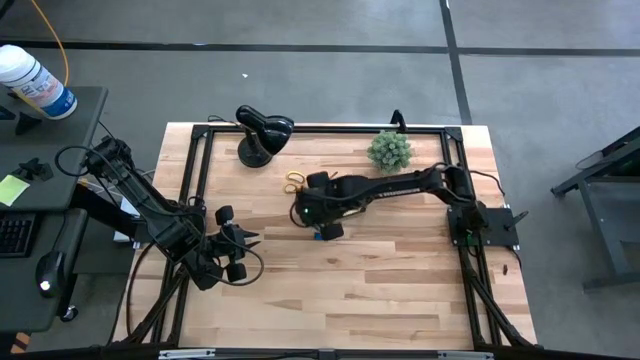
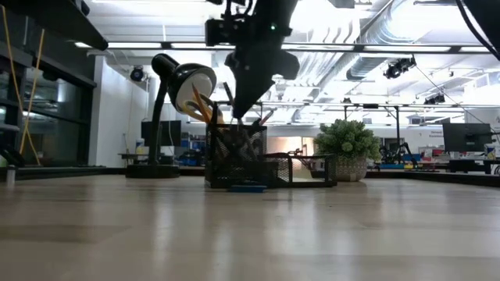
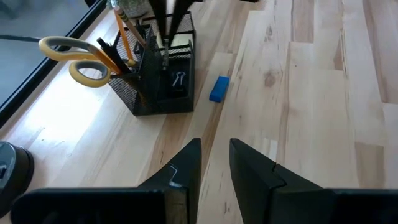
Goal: Pick and place office supplies into organizer
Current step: Put the black binder clip into the black desk organizer, then put the blue eraser into the black desk organizer
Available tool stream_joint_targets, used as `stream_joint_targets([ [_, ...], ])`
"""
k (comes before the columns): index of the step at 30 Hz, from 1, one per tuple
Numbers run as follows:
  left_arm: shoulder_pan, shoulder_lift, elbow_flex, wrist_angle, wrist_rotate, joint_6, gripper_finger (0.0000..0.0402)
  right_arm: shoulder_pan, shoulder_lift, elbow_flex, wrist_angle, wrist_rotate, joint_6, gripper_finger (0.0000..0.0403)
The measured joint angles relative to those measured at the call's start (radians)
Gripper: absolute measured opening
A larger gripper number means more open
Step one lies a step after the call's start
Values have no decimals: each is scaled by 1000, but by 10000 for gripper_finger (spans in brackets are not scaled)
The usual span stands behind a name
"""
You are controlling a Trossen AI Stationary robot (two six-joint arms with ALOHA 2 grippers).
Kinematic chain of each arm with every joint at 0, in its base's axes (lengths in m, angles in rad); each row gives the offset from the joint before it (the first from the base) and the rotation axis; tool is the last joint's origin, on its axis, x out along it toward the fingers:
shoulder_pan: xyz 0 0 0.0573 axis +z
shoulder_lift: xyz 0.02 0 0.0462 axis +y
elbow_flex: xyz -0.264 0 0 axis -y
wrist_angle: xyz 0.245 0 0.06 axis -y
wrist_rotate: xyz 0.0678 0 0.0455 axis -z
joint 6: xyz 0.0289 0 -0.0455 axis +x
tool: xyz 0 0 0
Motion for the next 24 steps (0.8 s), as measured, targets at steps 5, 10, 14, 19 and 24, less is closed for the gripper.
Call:
stream_joint_targets([
  [5,0,0,0,0,1,0,72,-45,0,-1,-3,-96,46,4],
  [10,0,0,0,0,5,0,72,-69,0,-1,2,-176,109,32],
  [14,0,0,0,0,5,0,72,-73,0,-1,3,-157,114,62],
  [19,0,0,0,0,6,0,72,-73,0,-1,3,-154,140,87],
  [24,0,0,0,0,8,0,72,-73,-1,-1,-17,-166,206,102],
])
